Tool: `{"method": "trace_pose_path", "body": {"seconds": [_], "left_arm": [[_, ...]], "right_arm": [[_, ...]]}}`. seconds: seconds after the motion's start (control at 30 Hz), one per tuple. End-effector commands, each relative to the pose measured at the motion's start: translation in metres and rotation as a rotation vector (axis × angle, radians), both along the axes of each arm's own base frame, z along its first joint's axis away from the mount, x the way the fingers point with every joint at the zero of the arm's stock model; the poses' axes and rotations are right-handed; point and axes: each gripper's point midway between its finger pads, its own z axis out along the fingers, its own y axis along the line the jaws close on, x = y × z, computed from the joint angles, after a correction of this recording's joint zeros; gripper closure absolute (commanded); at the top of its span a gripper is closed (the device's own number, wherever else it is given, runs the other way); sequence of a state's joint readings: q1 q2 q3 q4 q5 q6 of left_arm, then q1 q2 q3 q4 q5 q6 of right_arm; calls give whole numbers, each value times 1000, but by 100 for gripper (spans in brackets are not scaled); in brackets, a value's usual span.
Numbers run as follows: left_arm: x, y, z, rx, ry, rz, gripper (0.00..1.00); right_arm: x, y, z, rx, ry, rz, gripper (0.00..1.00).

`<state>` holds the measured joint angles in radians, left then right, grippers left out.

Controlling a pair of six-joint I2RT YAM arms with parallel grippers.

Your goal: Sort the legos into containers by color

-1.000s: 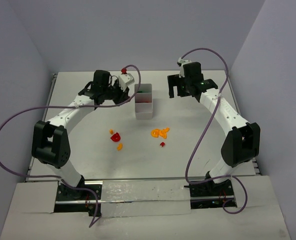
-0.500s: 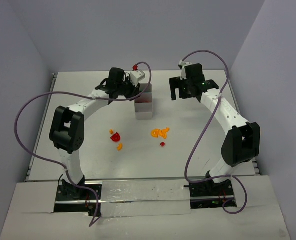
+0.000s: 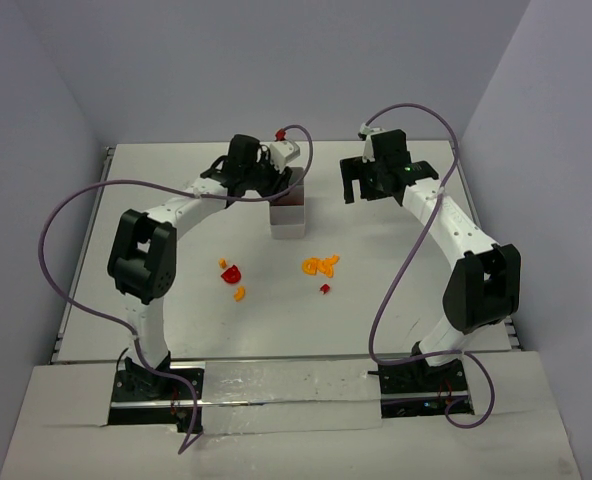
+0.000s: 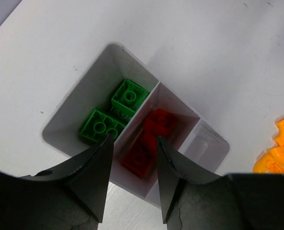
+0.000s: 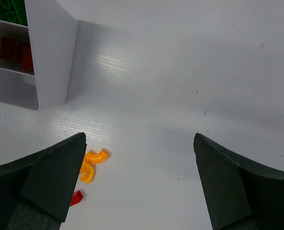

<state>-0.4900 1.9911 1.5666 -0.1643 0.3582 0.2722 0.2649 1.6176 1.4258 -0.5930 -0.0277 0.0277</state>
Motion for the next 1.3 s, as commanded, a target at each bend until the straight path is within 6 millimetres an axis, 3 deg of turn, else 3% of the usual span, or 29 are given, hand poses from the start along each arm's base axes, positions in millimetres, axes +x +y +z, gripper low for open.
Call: {"method": "trace_pose_path", "body": {"seconds": [0.0,0.1,0.17,0.27,0.3,0.43,0.6,0.77,0.87,1.27], "left_arm": [[10,-3,38,-20,-80,18,48],[0,2,55,-24,-81,10,49],[-19,10,65,-19,-64,-18,56],[-64,19,72,-30,-9,-115,59],[-90,29,70,-13,12,-156,58],[-166,64,36,78,163,-231,53],[-210,101,-8,186,325,-193,51],[-225,126,-41,243,430,-96,51],[-225,131,-52,253,463,-52,51],[-180,139,-80,311,472,82,55]], "right_arm": [[-1,-4,14,5,-38,-2,0],[-4,-3,15,8,-36,3,0],[-5,-4,16,8,-38,6,0],[-10,-5,16,5,-38,9,0],[-11,-5,15,7,-38,12,0],[-13,-1,9,27,-18,23,0],[-13,3,7,35,6,29,0],[-14,1,8,30,2,24,0],[-15,1,6,32,9,24,0],[-16,0,0,26,21,23,0]]}}
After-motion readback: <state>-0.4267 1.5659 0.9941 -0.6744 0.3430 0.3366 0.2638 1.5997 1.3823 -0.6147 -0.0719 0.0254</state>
